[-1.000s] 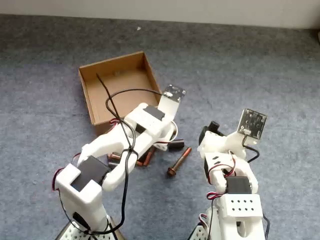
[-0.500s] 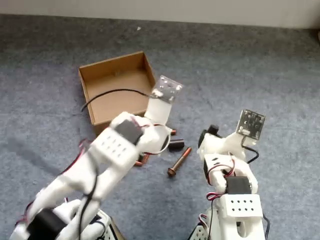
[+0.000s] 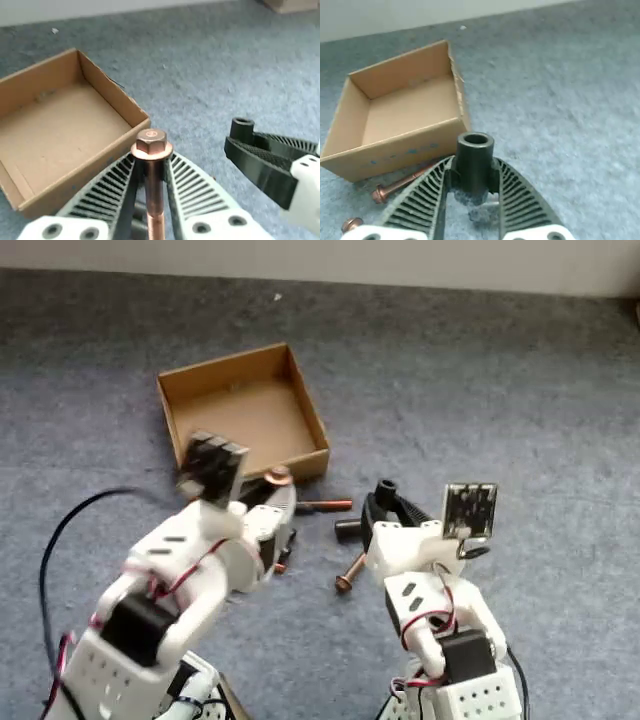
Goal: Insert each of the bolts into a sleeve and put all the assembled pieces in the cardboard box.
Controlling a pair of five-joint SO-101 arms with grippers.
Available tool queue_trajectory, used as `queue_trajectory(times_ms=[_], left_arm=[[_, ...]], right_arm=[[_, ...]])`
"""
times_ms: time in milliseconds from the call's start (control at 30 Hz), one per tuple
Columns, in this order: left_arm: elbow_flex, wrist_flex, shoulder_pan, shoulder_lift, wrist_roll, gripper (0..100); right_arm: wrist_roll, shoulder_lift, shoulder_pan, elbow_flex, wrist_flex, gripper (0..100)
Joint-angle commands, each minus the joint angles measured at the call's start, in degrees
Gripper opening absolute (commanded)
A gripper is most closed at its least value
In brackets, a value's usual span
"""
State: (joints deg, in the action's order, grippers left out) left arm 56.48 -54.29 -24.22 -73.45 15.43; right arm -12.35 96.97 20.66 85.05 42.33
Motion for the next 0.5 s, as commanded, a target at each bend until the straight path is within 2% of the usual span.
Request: queue_trajectory(times_ms=[0, 233, 467], left_arm=[[6.29, 6.68, 4.18, -14.20, 0.44, 1], [10.24, 8.88, 4.79, -31.60, 0.53, 1], [9.71, 8.88, 4.79, -30.55, 0.53, 1]], right_arm=[[7.82, 7.69, 7.25, 1.54, 0.13, 0.5], [15.38, 7.60, 18.77, 6.81, -6.90, 0.5], [25.05, 7.60, 25.54, 13.49, -18.59, 0.5]])
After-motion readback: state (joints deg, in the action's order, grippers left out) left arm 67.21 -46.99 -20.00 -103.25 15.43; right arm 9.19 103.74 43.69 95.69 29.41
